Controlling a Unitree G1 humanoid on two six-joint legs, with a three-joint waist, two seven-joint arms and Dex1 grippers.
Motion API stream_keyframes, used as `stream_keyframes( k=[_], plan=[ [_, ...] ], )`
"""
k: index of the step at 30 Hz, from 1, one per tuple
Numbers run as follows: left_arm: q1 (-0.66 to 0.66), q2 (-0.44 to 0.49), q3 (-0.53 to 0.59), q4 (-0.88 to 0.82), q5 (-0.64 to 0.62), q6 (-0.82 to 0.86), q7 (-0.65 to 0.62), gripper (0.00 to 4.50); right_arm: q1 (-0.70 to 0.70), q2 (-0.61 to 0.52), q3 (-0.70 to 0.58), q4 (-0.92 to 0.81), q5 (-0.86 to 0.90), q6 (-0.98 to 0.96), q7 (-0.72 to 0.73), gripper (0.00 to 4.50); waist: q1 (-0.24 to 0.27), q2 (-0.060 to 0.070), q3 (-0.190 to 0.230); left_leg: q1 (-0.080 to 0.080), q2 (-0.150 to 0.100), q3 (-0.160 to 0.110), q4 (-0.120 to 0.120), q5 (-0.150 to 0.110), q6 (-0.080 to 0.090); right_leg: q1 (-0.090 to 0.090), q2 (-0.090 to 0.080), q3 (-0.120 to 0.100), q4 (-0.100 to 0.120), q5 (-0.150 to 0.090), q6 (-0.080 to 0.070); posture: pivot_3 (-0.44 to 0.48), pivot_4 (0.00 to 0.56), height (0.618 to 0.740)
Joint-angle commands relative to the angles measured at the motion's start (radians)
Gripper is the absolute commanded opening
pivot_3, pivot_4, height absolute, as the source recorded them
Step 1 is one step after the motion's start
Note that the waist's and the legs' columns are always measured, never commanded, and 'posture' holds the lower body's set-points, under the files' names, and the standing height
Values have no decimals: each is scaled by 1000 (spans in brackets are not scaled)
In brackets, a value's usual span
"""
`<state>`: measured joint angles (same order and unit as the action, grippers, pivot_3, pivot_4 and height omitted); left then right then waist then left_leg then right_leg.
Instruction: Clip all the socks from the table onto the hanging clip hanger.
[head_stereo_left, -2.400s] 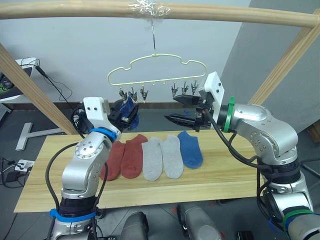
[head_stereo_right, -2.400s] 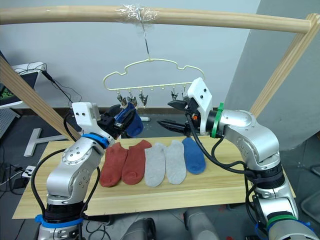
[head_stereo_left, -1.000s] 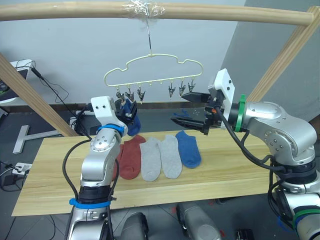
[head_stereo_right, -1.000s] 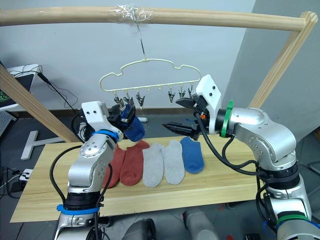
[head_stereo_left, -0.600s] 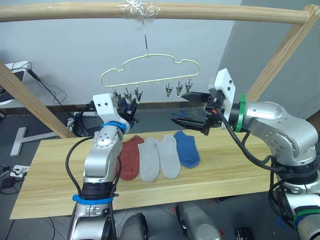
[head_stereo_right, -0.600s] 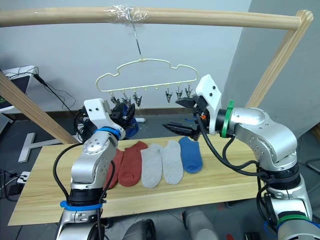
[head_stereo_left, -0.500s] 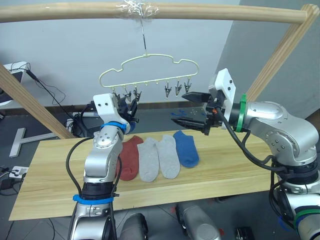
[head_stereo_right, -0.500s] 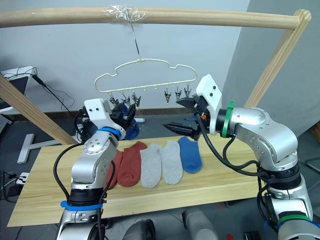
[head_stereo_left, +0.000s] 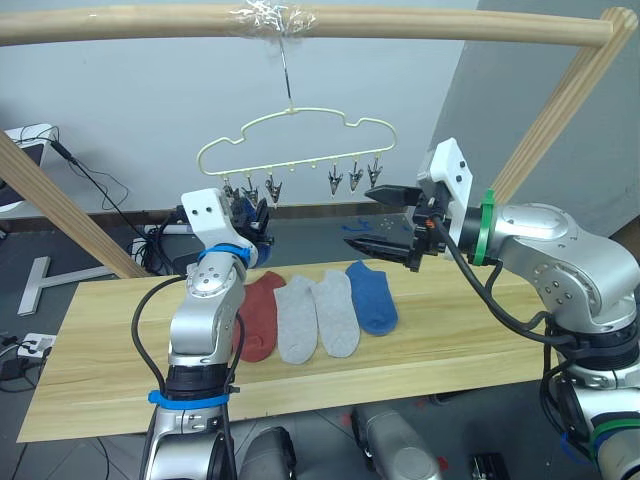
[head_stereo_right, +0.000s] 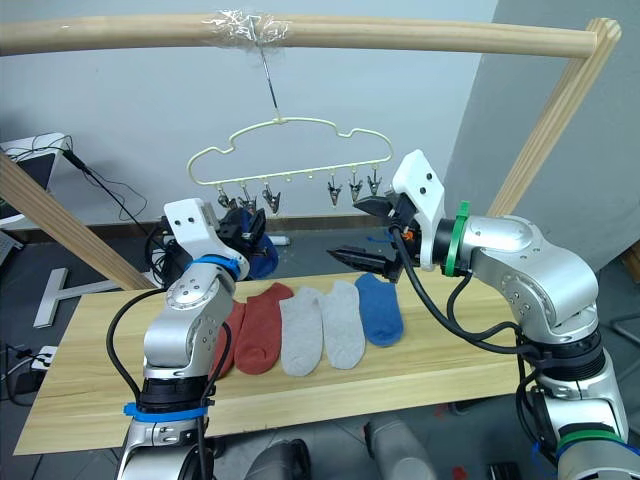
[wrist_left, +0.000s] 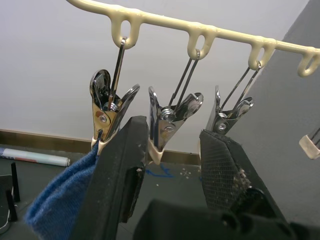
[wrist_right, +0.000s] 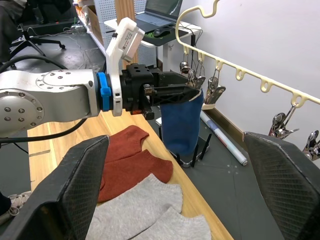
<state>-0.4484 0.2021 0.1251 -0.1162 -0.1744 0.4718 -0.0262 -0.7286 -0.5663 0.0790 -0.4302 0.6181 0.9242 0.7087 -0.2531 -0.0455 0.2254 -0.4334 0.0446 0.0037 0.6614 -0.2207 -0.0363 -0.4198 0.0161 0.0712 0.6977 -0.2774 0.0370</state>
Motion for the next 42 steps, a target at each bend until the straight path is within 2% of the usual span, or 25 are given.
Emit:
stream_keyframes(
  k=[1, 22, 42],
  plan=[
    [-35, -1, 18, 4, 17, -23, 21, 1948, -4, -4, -30, -41, 17, -8, -6, 4500, 0, 0, 0, 0, 0, 0, 0, 0, 0, 0, 0, 0, 0, 0, 0, -337, 205, 740],
    [-167, -30, 43, 140, 0, -91, 15, 1948, 15, -21, -34, -64, 34, 8, -33, 4500, -15, 0, 0, 0, 0, 1, 0, 0, 0, 0, 0, 0, -1, 0, 0, -366, 199, 740],
    [-134, -25, 40, 147, 20, -77, 32, 1948, 19, -30, -31, -69, 41, 8, -39, 4500, -27, 0, 0, 0, 0, 1, -1, 0, 0, 0, 0, 0, -1, 0, 1, -367, 200, 740]
  ],
)
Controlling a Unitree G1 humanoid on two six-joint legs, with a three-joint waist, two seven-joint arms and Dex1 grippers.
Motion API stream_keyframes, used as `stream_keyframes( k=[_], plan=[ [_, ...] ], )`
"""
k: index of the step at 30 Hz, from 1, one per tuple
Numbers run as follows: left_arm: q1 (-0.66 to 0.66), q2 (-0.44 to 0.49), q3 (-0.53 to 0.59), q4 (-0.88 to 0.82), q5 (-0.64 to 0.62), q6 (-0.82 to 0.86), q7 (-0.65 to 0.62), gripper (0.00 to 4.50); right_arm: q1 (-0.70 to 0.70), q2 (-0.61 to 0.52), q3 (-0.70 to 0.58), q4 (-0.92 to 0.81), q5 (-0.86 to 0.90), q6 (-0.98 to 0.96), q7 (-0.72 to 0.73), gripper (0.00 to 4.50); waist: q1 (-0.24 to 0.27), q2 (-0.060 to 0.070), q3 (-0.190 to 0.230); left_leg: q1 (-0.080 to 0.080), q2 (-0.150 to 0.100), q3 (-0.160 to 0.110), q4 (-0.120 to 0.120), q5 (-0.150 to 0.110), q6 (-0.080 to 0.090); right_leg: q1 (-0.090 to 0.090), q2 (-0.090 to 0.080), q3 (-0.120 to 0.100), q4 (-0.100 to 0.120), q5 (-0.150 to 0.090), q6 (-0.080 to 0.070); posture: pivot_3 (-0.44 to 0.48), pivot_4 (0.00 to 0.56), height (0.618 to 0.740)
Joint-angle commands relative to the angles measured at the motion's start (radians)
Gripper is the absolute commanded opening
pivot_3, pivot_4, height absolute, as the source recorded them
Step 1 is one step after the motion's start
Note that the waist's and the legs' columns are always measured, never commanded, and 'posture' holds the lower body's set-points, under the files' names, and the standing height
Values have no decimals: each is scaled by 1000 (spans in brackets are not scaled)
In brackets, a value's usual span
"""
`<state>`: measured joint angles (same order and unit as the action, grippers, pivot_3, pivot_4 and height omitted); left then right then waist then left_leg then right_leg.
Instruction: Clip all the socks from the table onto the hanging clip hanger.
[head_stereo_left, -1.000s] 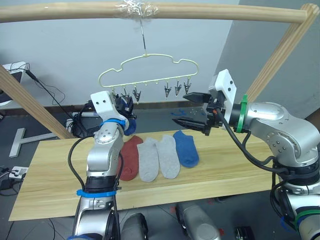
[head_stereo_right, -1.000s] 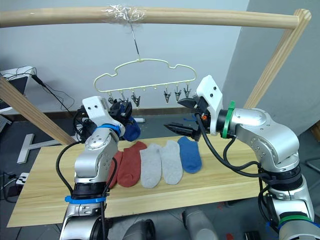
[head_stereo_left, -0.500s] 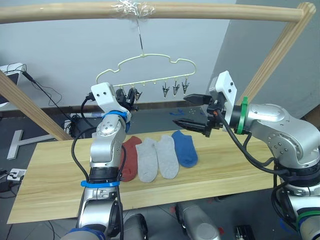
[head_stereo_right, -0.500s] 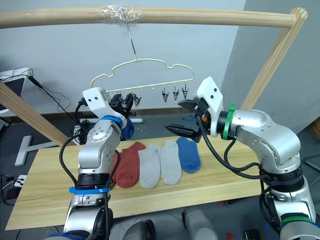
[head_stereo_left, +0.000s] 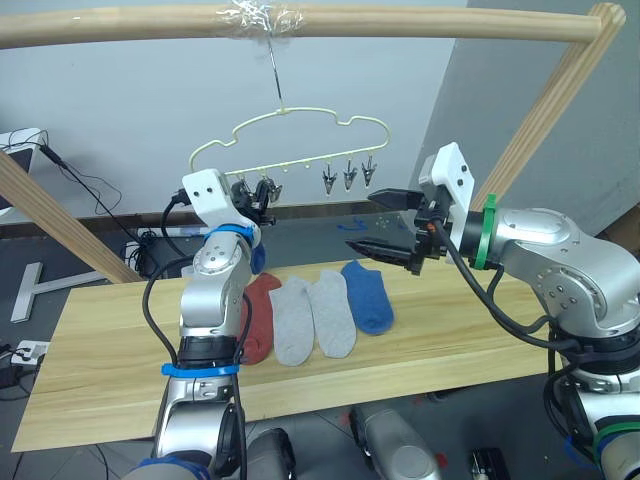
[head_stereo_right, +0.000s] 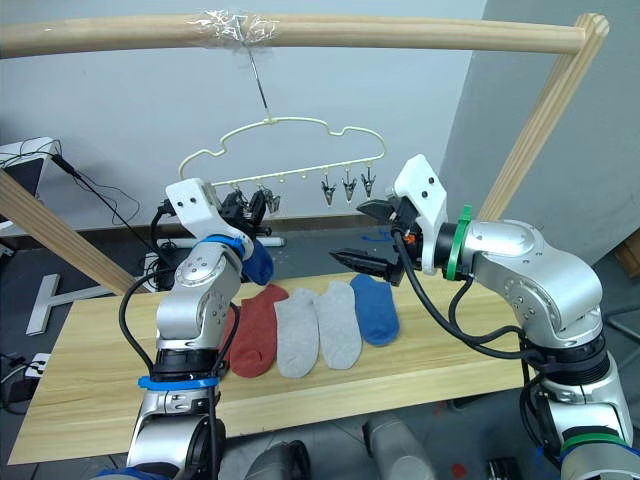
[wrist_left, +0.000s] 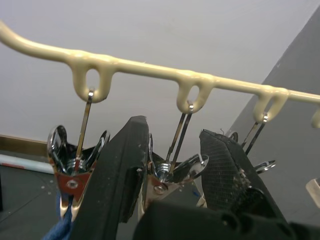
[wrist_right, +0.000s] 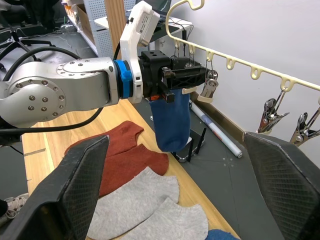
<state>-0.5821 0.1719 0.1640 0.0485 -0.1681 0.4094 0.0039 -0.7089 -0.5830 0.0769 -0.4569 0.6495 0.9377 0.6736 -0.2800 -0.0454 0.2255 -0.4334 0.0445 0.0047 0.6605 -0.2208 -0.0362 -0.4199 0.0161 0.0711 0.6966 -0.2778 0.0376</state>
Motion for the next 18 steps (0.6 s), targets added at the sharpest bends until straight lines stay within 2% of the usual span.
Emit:
stream_keyframes(
  k=[1, 13, 18],
  plan=[
    [-1, 4, 1, -16, 13, -16, 3, 1948, 0, -13, -29, -42, 9, -6, -3, 4500, 0, 0, 0, 0, 0, 0, 0, 0, 0, 0, 0, 0, 0, 0, 0, -368, 200, 740],
    [-25, -7, 24, -1, -21, -2, 11, 1948, 10, -12, -31, -52, 10, -4, -13, 4500, -4, 0, 0, 0, 0, 0, 0, 0, 0, 0, 0, 0, 0, 0, 0, -371, 200, 740],
    [-31, -4, 30, -13, -23, 9, 8, 3490, 15, -11, -30, -55, 12, -3, -16, 4500, -5, 0, 0, 0, 0, 0, 0, 0, 0, 0, 0, 0, 0, 0, 0, -373, 203, 740]
  ],
)
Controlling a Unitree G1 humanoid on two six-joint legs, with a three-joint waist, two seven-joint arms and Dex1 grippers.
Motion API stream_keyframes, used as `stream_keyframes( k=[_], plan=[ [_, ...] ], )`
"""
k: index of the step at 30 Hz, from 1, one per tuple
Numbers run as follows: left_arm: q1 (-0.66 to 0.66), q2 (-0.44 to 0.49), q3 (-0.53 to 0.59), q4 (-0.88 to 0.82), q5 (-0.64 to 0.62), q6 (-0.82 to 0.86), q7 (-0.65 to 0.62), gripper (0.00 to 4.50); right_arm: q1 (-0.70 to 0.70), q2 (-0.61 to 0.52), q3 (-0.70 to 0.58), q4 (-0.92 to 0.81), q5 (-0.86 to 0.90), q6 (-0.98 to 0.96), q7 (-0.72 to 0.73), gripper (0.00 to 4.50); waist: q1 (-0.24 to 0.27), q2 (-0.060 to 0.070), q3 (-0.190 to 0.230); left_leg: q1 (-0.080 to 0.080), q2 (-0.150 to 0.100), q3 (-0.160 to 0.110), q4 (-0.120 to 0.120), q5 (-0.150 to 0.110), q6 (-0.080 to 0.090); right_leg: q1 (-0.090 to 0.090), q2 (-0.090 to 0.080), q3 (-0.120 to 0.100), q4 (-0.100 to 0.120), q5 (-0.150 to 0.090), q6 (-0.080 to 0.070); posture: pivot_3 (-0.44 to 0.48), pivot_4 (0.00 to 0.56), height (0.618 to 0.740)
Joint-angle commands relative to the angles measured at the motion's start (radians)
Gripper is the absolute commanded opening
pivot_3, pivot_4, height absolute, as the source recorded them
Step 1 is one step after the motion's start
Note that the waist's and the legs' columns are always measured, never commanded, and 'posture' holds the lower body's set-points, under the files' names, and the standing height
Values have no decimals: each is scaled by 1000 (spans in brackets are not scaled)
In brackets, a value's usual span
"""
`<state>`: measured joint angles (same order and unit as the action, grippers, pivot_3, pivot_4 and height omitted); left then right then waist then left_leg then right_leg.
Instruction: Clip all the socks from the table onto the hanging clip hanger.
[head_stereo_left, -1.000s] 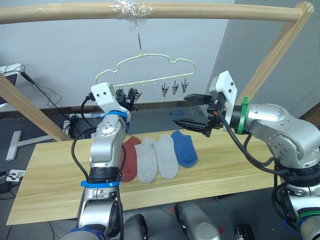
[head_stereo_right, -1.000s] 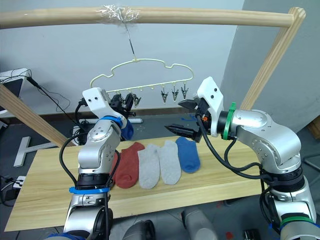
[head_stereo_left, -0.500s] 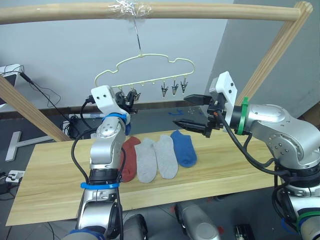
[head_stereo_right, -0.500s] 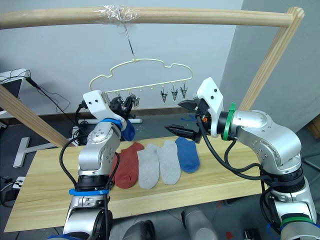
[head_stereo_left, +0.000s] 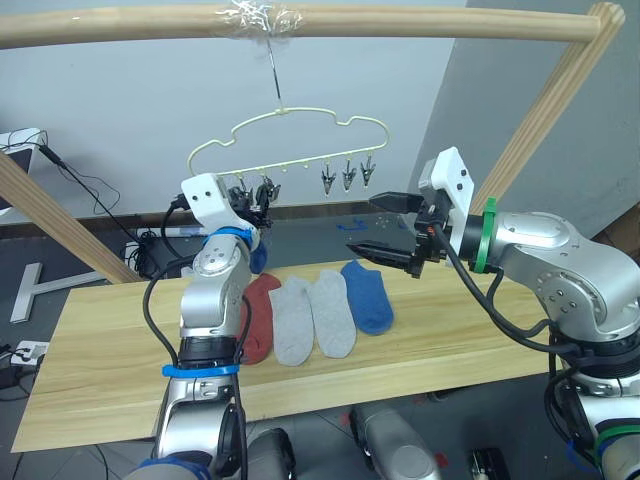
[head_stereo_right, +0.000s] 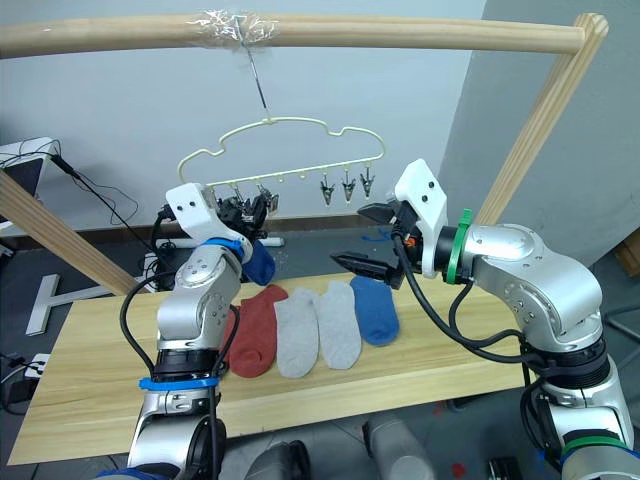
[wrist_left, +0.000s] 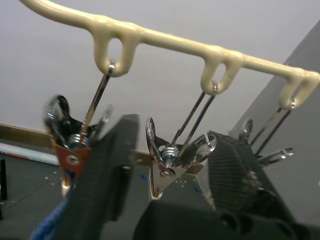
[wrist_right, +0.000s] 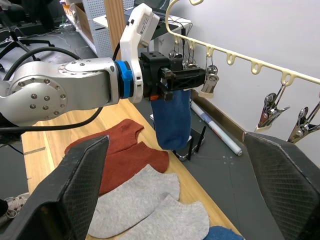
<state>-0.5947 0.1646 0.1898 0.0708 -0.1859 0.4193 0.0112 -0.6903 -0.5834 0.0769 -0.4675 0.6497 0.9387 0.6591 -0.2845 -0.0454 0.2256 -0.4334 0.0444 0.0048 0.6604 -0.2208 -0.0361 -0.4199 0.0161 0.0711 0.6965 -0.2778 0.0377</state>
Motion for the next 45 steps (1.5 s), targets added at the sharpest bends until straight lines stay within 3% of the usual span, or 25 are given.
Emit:
stream_keyframes(
  k=[1, 3, 13, 17, 25, 29, 38, 45],
  plan=[
    [-18, 3, 5, -36, -4, 0, 0, 3811, -3, -10, -29, -44, 12, -5, -2, 4500, -1, 0, 0, 0, 0, 0, 0, 0, 0, 0, 0, 0, 0, 0, 0, -368, 202, 740],
    [-19, 2, 7, -40, -2, -1, 3, 4434, -4, -10, -27, -42, 12, -7, -2, 4500, -1, 0, 0, 0, 0, 0, 0, 0, 0, 0, 0, 0, 0, 0, 0, -368, 202, 740],
    [-18, 3, -7, -47, 16, -15, 2, 4476, -6, -8, -24, -39, 10, -10, -3, 4500, -1, 0, 0, 0, 0, 0, 0, 0, 0, 0, 0, 0, 0, 0, 0, -369, 201, 740],
    [-23, 3, -9, -40, 25, -22, 9, 3604, -2, -9, -25, -40, 11, -9, -4, 4500, -1, 0, 0, 0, 0, 0, 0, 0, 0, 0, 0, 0, 0, 0, 0, -369, 202, 740],
    [-22, 6, -11, -46, 31, -28, 12, 1033, 4, -10, -22, -41, 10, -11, -2, 4500, -1, 0, 0, 0, 0, 0, 0, 0, 0, 0, 0, 0, 0, 0, 0, -366, 200, 740],
    [-22, 7, -10, -48, 31, -30, 13, 315, 6, -9, -20, -40, 9, -12, 0, 4500, -1, 0, 0, 0, 0, 0, 0, 0, 0, 0, 0, 0, 0, 0, 0, -366, 200, 740],
    [-12, 14, -2, -75, 2, 7, -13, 181, 8, -10, -19, -43, 11, -7, -1, 4500, -1, 0, 0, 0, 0, 0, 0, 0, 0, 0, 0, 0, 0, 0, 0, -364, 201, 740],
    [-27, 20, 137, -167, -287, 192, -128, 181, -2, 0, -15, -47, 14, 17, -19, 4500, -1, 0, 0, 0, 0, 0, 0, 0, 0, 0, 0, 0, 0, 0, 0, -361, 206, 740]
  ],
)
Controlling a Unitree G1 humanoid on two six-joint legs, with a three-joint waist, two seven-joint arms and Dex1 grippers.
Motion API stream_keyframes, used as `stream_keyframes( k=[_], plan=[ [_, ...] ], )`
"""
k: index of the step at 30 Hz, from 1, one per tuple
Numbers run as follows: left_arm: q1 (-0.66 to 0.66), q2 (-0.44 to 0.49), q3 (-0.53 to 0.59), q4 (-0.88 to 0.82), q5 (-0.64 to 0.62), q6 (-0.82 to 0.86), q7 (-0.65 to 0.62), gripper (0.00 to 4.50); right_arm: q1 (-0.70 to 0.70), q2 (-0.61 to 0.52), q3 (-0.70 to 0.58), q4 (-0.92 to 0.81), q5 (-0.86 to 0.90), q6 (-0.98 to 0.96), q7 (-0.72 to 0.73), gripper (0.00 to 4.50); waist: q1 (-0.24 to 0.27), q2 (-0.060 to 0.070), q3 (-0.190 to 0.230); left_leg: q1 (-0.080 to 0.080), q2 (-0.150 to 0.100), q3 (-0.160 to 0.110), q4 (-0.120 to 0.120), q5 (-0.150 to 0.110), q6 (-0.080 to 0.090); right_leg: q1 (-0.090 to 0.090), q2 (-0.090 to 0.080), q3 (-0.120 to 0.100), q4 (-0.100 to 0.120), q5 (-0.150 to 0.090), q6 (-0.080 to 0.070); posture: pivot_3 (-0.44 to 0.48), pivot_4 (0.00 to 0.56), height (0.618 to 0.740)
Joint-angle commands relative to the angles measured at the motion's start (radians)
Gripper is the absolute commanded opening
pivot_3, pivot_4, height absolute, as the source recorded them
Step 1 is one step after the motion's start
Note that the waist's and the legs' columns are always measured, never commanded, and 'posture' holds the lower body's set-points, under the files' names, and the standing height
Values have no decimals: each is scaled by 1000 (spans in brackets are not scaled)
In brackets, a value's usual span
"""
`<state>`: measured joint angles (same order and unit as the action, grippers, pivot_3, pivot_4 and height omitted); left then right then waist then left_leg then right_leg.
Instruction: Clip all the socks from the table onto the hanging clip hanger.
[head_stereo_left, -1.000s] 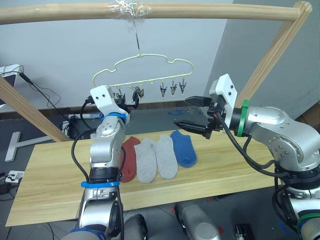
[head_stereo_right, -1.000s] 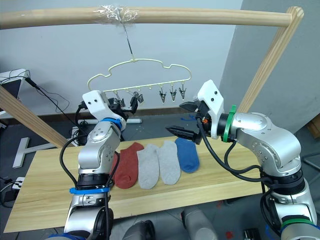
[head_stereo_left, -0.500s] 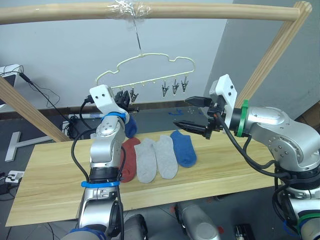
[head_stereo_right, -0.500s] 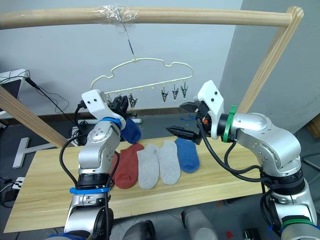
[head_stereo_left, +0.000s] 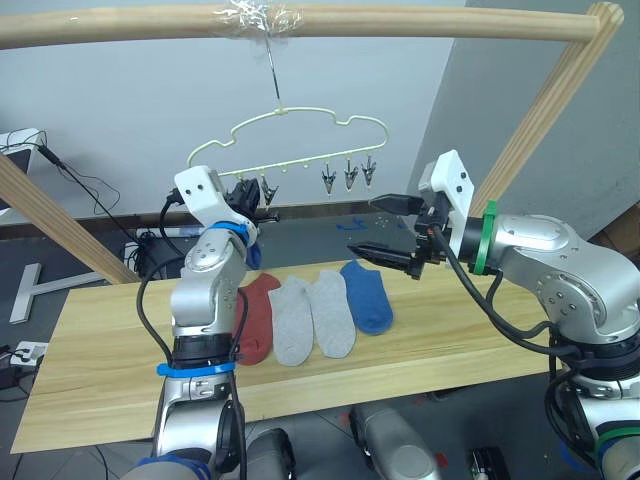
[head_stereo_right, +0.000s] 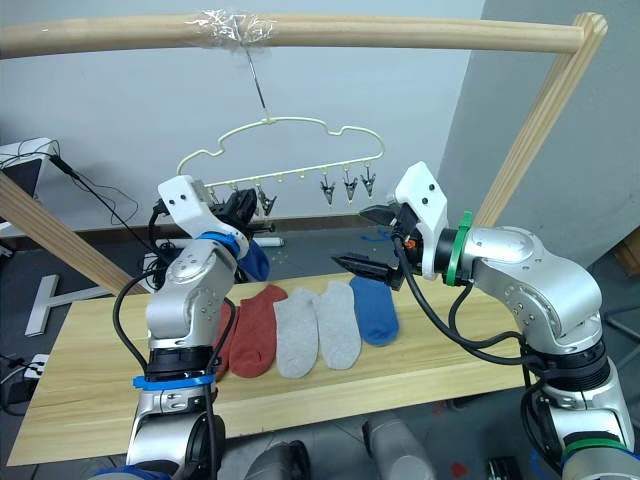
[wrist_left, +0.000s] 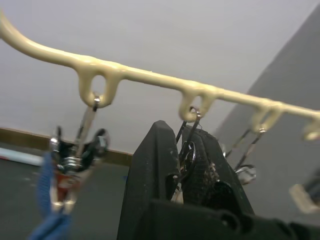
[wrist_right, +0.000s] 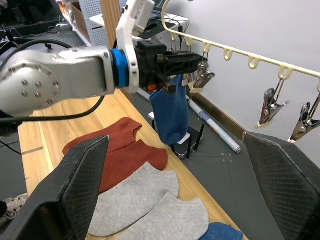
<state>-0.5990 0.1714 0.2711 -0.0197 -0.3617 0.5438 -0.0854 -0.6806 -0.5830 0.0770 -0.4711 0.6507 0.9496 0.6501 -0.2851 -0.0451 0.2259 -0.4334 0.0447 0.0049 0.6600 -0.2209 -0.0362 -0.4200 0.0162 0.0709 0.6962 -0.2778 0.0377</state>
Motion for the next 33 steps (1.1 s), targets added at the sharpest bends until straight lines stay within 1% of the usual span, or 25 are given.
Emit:
stream_keyframes(
  k=[1, 5, 9, 12, 16, 19, 24, 31, 33],
  plan=[
    [-25, 18, 70, -84, -134, 95, -28, 181, -14, 2, -11, -43, 10, 13, -17, 4500, 0, 0, 0, 0, 0, 0, 0, 0, 0, 0, 0, 0, 0, 0, 0, -361, 206, 740],
    [-26, 28, 109, -109, -217, 176, -13, 181, -4, 17, 47, -22, -48, 57, -88, 4500, 0, 0, 0, 0, 0, 0, 0, 0, 0, 0, 0, 0, 0, 0, 0, -361, 206, 740],
    [-44, 26, 162, -119, -311, 250, 22, 181, 14, 41, 157, 51, -179, 143, -230, 4500, 0, 0, 0, 0, 0, -1, 0, 0, 0, 0, 0, 1, 0, 0, 0, -360, 211, 740],
    [-55, 31, 177, -122, -350, 281, 44, 181, 22, 128, 159, 127, -214, 213, -315, 4500, 1, 0, 0, 0, 0, -1, 0, 0, 0, 0, 0, 1, 0, 0, 0, -361, 213, 740],
    [-60, 38, 173, -119, -362, 291, 59, 181, 6, 239, 159, 254, -258, 256, -379, 4500, 1, 1, 1, 0, 0, 0, 0, 0, 0, 0, 0, 1, 0, 0, 0, -355, 214, 740],
    [-62, 39, 170, -118, -361, 289, 69, 181, -13, 306, 175, 391, -304, 237, -408, 4500, -1, 1, 1, 0, 0, 0, 0, 0, 0, 0, 0, 1, 0, 0, 0, -350, 215, 740],
    [-62, 30, 167, -125, -373, 294, 86, 181, -55, 386, 214, 672, -422, 67, -432, 4500, -1, 2, 2, 0, 0, 0, 0, 0, 0, 0, 0, 1, 0, 0, 0, -334, 214, 740],
    [-58, 27, 159, -134, -374, 294, 99, 181, -114, 433, 209, 931, -518, -104, -417, 4500, 1, 3, 2, 0, 0, -1, -1, 0, 0, 0, 0, 1, -1, 0, 0, -325, 211, 740],
    [-57, 26, 157, -138, -373, 296, 102, 181, -128, 449, 198, 988, -529, -125, -411, 4500, 2, 3, 2, 0, 0, -1, -1, 0, 0, 0, 0, 1, -1, 0, 0, -318, 211, 740]
  ],
)
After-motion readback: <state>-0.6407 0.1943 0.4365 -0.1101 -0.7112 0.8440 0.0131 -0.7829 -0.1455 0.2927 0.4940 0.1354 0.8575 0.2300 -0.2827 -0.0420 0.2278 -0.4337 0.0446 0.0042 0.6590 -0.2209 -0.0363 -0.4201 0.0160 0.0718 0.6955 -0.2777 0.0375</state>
